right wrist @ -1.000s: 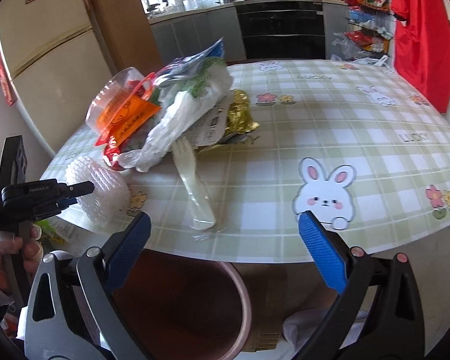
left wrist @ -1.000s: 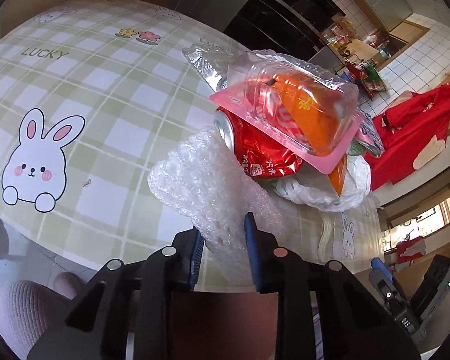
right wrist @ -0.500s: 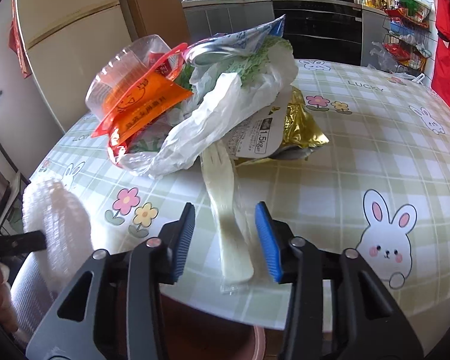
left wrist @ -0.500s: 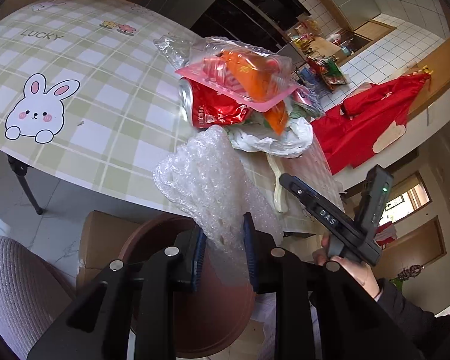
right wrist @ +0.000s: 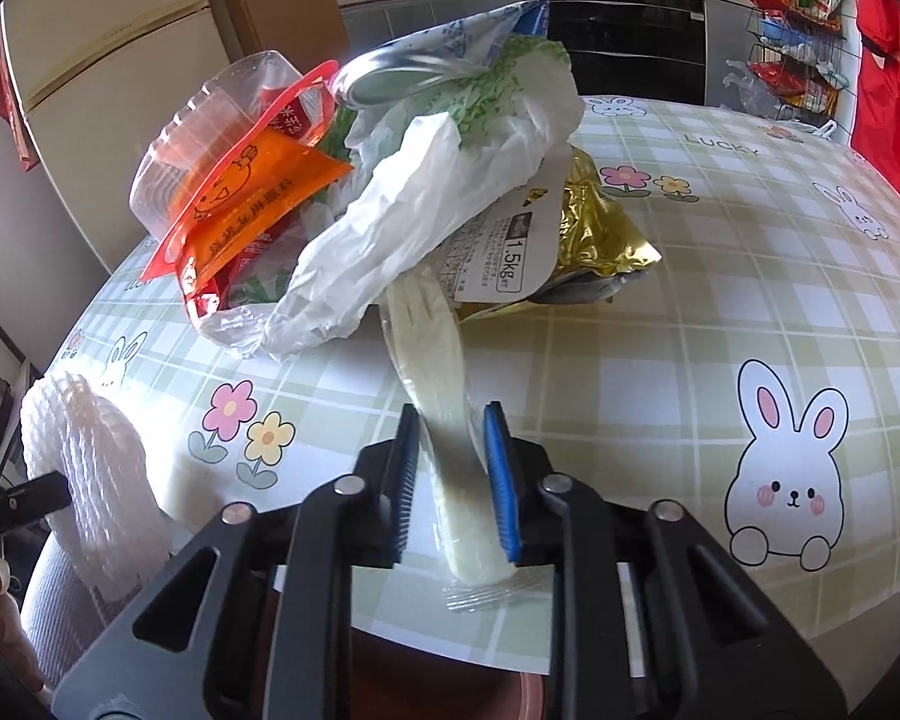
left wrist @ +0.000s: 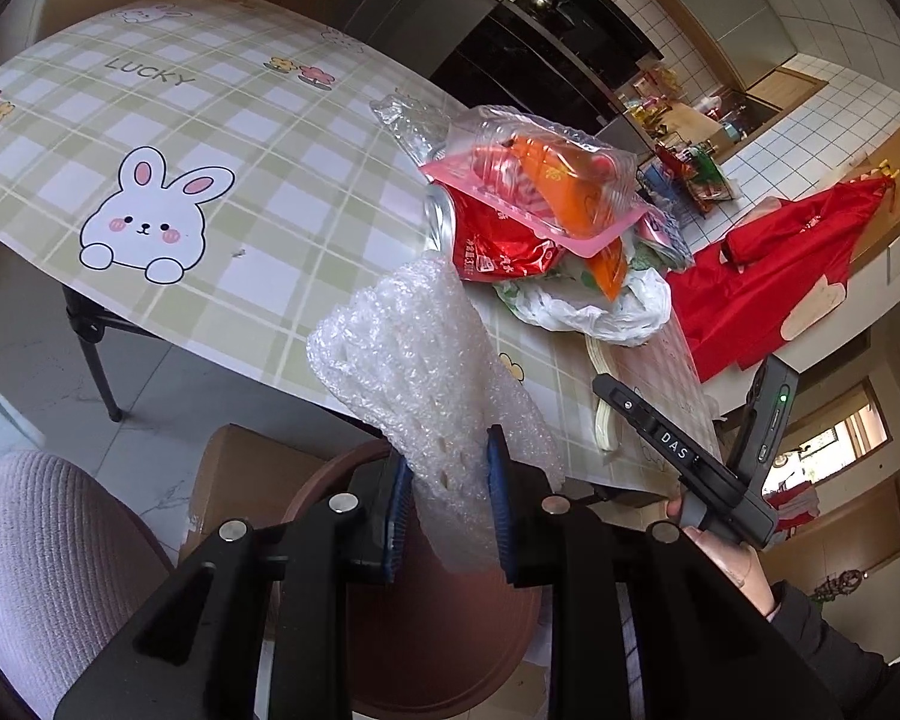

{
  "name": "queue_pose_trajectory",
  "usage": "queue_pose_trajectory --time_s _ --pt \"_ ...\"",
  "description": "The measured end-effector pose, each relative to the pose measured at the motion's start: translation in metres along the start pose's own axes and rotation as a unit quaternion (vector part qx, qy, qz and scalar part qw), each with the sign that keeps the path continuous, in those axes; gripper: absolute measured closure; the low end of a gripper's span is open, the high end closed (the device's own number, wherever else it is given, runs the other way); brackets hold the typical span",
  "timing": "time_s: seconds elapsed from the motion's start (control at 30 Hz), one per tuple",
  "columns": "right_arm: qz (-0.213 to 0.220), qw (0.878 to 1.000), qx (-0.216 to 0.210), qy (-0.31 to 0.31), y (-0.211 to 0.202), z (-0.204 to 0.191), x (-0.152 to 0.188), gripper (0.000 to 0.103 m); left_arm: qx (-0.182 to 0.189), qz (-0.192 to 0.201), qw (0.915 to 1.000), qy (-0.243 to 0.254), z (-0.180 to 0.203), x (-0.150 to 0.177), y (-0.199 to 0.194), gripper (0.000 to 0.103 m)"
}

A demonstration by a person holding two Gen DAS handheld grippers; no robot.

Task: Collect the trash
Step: 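Grasp the foam mesh sleeve with the left tool while the right tool grasps the white plastic spoon, then carry both items over the pink bin and open the left tool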

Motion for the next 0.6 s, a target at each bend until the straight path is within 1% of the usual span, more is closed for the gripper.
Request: queue_pose_trajectory --time_s 0.2,0.4,0.5,0.6 --pt "0.001 1.0 -0.011 0.01 -0.017 -0.001 0.013 0.086 0.001 -0.005 1.0 0.008 0.004 0.005 -0.002 0.08" --pt "0.006 1.0 -0.014 0.026 -0.036 0.002 0.038 0.086 0.004 -0.007 0.9998 0.02 0.013 0.01 -0.005 0.08" --pt "0.014 0.998 -0.033 0.052 -0.054 0.005 0.054 0.086 0.003 -0.005 0.9995 0.031 0.02 0.016 -0.008 0.08" --pt "0.029 0.997 -0.047 0.055 -0.072 0.001 0.068 0.086 -0.004 -0.003 0.9991 0.041 0.029 0.023 -0.013 0.08"
Point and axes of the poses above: each gripper's, at about its wrist camera, not at the fingertips, and y roughly the way its jaws point, z to its right, x to its underside, the point moved 4 cm from there along y, roughly the way its jaws point, and after that the axes turned 13 degrees about -z, right-handed, at the moved point
